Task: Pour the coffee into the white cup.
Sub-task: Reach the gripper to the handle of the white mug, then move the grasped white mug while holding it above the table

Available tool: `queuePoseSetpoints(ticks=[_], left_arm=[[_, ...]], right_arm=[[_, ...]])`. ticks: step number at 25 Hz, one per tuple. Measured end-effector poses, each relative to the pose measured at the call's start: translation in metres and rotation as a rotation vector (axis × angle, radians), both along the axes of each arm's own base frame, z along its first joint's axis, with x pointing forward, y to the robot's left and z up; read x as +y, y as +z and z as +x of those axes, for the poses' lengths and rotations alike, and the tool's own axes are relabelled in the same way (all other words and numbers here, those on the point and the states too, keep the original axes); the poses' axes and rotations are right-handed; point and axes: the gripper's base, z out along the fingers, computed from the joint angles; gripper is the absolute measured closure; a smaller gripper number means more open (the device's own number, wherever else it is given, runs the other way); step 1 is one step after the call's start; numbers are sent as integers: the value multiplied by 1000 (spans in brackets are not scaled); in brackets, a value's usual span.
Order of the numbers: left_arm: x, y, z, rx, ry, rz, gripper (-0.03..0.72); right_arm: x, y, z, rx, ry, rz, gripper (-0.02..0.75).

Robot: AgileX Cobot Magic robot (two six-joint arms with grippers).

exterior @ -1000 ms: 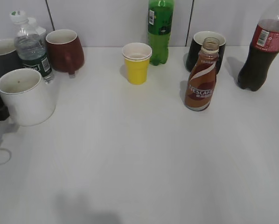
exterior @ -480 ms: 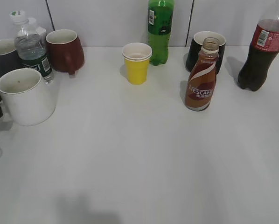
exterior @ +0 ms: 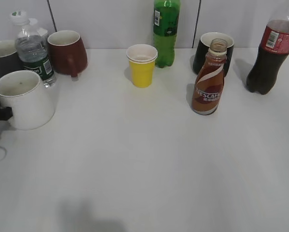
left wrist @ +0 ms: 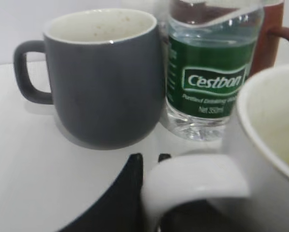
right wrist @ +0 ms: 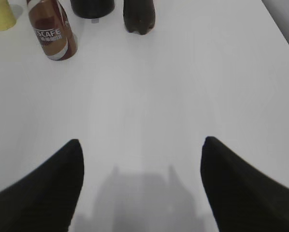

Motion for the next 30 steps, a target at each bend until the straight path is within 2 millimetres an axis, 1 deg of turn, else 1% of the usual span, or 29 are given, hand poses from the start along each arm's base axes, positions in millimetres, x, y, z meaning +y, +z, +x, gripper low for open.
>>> queuePoseSetpoints(ticks=[1, 2, 6, 8, 11, 16, 23, 26, 30], left_arm=[[0, 0, 0, -5, -1, -2, 630], [0, 1, 0, -7, -3, -2, 635], [-2, 1, 0, -3, -24, -17, 636], [-5, 2, -1, -5, -61, -12, 637], [-10, 12, -4, -6, -111, -10, 641], [-16, 36, -9, -54, -168, -40, 642], [-26, 47, -15, -51, -272, -91, 643], [-35, 51, -13, -56, -332, -103, 643], [-58, 59, -9, -67, -461, -107, 643]], right_arm=[[0, 0, 0, 0, 0, 0, 150], [0, 0, 0, 0, 0, 0, 150], [0, 0, 0, 0, 0, 0, 150], [0, 0, 0, 0, 0, 0, 150], [0, 0, 0, 0, 0, 0, 150], [0, 0, 0, 0, 0, 0, 150], [0, 0, 0, 0, 0, 0, 150], [0, 0, 0, 0, 0, 0, 150], [0, 0, 0, 0, 0, 0, 150]])
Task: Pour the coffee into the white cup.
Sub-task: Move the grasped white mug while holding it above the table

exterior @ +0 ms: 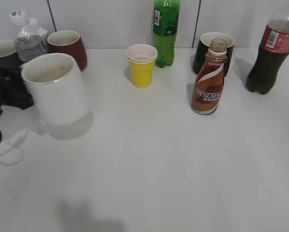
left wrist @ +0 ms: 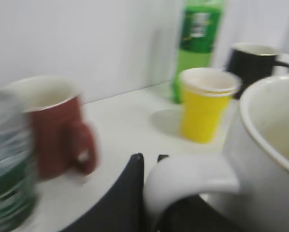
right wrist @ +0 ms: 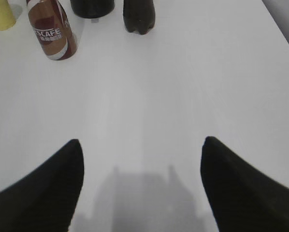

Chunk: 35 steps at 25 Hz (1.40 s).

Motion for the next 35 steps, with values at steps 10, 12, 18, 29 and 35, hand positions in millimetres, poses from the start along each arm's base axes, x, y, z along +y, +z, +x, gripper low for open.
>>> queuePoseSetpoints(ticks=[10, 12, 18, 29, 35], left_arm=[[-38, 5, -2, 8, -182, 30, 643], [-43, 5, -4, 10, -206, 31, 643], [-49, 5, -7, 8, -237, 36, 643], [-51, 12, 9, -16, -240, 49, 644], [-54, 21, 22, -53, -247, 51, 644]], right_arm=[[0, 0, 0, 0, 0, 0, 150], [0, 0, 0, 0, 0, 0, 150], [0, 0, 0, 0, 0, 0, 150], [2, 0, 0, 2, 16, 24, 150], [1, 7, 15, 39, 1, 1, 150]])
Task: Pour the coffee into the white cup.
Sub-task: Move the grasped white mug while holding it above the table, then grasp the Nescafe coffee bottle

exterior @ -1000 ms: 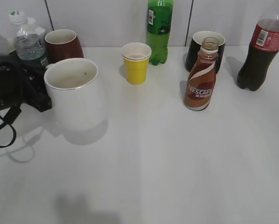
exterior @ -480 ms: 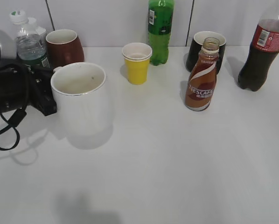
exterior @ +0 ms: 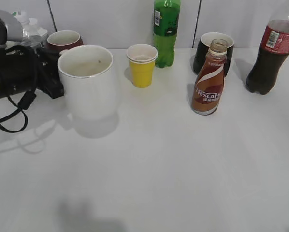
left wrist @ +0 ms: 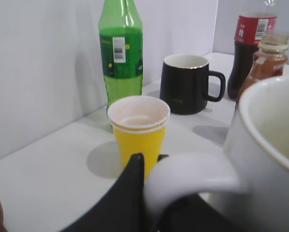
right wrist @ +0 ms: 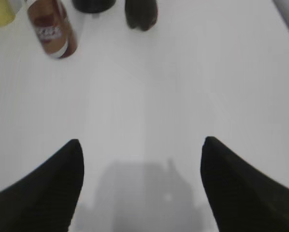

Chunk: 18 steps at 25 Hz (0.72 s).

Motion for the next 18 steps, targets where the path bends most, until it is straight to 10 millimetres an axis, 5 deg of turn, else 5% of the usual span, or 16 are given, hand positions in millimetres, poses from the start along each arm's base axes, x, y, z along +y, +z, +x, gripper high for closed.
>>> queuePoseSetpoints(ticks=[11, 14, 18], left_arm=[[0, 0, 3, 7, 10, 28, 645], [0, 0, 3, 6, 10, 29, 645], [0, 0, 3, 6, 10, 29, 645]], right_arm=[[5, 37, 120, -332, -3, -49, 150], [8, 28, 151, -452, 12, -81, 150], [17, -15, 175, -430, 84, -97, 150]])
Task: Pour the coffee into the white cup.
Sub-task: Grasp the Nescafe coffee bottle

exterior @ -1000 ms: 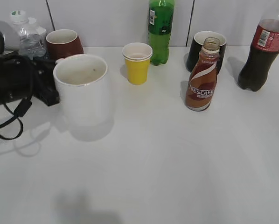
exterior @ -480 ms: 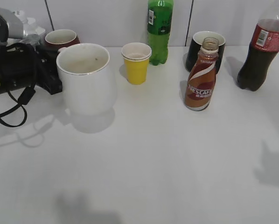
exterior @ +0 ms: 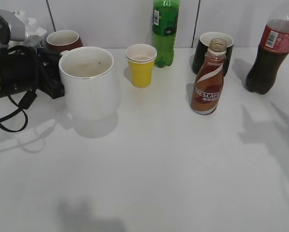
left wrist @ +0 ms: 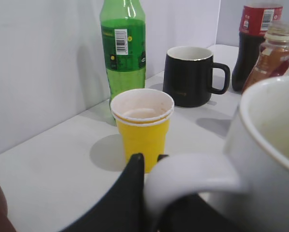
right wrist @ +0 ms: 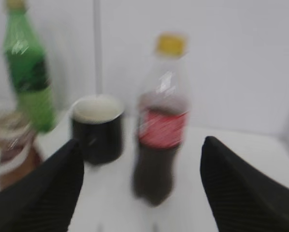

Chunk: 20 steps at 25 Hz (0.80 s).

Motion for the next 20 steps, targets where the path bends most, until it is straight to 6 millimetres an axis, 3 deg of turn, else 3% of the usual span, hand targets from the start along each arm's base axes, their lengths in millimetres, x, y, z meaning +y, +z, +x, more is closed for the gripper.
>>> queuePoseSetpoints(ticks=[7, 10, 15, 20], left_arm=[[0, 0, 0, 0, -1, 1, 645], [0, 0, 0, 0, -1, 1, 645], [0, 0, 0, 0, -1, 1, 645], [0, 0, 0, 0, -1, 1, 645]], right_arm=[[32, -69, 27, 165, 237, -14, 150], [41, -91, 37, 215, 314, 40, 107], [53, -122, 57, 330, 411, 69, 67], [60, -143, 83, 336, 446, 109, 64]])
